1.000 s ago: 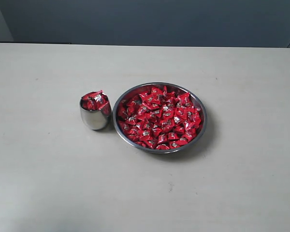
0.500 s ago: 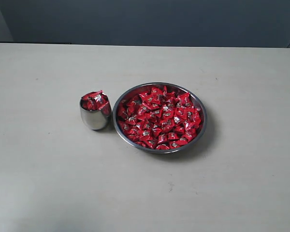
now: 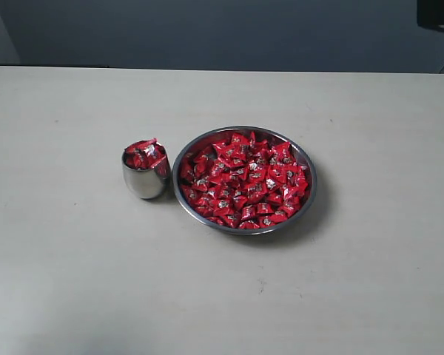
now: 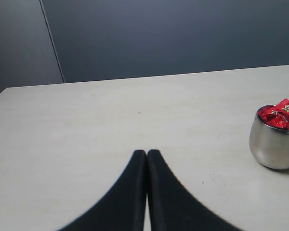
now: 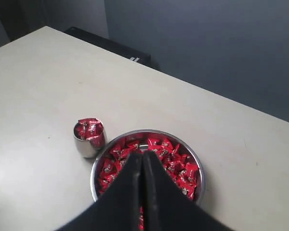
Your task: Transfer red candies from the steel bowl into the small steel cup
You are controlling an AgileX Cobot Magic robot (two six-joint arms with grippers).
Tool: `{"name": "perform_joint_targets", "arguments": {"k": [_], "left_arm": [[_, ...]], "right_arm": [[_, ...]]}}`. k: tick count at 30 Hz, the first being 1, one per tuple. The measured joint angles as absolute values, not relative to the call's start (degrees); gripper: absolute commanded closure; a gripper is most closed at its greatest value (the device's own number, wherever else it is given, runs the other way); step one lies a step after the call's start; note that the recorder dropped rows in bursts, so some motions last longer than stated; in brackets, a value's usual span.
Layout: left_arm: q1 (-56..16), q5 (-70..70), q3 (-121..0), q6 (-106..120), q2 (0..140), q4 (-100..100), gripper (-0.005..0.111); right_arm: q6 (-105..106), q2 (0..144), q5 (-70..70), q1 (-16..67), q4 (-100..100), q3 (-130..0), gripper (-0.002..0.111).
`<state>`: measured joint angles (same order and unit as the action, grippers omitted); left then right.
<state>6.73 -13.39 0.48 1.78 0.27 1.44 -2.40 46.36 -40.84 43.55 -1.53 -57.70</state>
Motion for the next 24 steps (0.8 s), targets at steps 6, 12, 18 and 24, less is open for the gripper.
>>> {"name": "perform_joint_targets", "arguments": {"k": [6,12,18,24], "left_arm": [[6.73,-13.39,0.48,1.78,0.27,1.44,0.106],[6.73,-13.39,0.48,1.78,0.27,1.44,0.106],[6.73,-13.39,0.48,1.78,0.27,1.44,0.106],[6.73,-13.39,0.48,1.78,0.27,1.44,0.106]], "right_arm": [[-2.5,46.36,-32.29,41.83,-2.05,-49.06,0.109],[-2.5,46.24,-17.76,30.91,4.13,-37.39,0.109],[-2.62,42.44,-9.62,18.15,9.15,-29.43,0.109],[-2.62,33.83,-8.76,8.88,5.23,-23.69,0.109]]}}
